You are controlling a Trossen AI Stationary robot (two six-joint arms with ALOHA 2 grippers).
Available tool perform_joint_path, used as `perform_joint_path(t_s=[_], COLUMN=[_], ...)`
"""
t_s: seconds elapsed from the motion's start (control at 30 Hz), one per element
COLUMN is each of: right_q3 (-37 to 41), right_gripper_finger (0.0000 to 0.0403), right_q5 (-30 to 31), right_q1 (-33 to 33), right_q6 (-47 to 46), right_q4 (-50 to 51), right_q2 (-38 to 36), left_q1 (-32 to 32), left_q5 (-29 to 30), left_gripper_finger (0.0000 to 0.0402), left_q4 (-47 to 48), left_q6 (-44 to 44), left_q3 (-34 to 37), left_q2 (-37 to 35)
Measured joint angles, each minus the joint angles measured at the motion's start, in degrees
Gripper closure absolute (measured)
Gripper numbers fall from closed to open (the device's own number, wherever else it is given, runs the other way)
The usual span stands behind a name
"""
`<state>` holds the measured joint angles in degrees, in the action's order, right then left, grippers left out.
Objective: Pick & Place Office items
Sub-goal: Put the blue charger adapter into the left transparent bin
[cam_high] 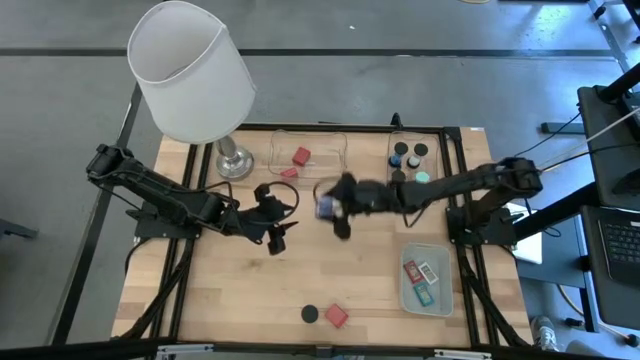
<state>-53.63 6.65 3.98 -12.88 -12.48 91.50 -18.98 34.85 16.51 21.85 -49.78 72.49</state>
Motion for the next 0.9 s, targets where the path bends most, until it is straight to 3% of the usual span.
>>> perform_joint_path(t_s=[0.43,0.7,0.9], right_q3=[-0.02,-0.34,-6.42], right_gripper_finger=[0.0114,0.0114,0.0114], right_q5=[1.51,-0.28,-0.70], right_q1=[-20.01,-21.55,-21.55], right_q6=[-9.06,-5.43,-0.80], right_q4=[-2.48,-9.21,-7.37], right_q2=[5.31,9.72,13.47], left_q1=[0.00,0.00,0.00], left_q5=[7.68,10.53,12.61], left_gripper_finger=[0.0211,0.0211,0.0211], left_q4=[0.02,0.04,0.03], left_q6=[-0.04,-0.13,-2.06], left_q3=[0.00,0.00,0.00], left_q2=[0.02,0.02,0.02])
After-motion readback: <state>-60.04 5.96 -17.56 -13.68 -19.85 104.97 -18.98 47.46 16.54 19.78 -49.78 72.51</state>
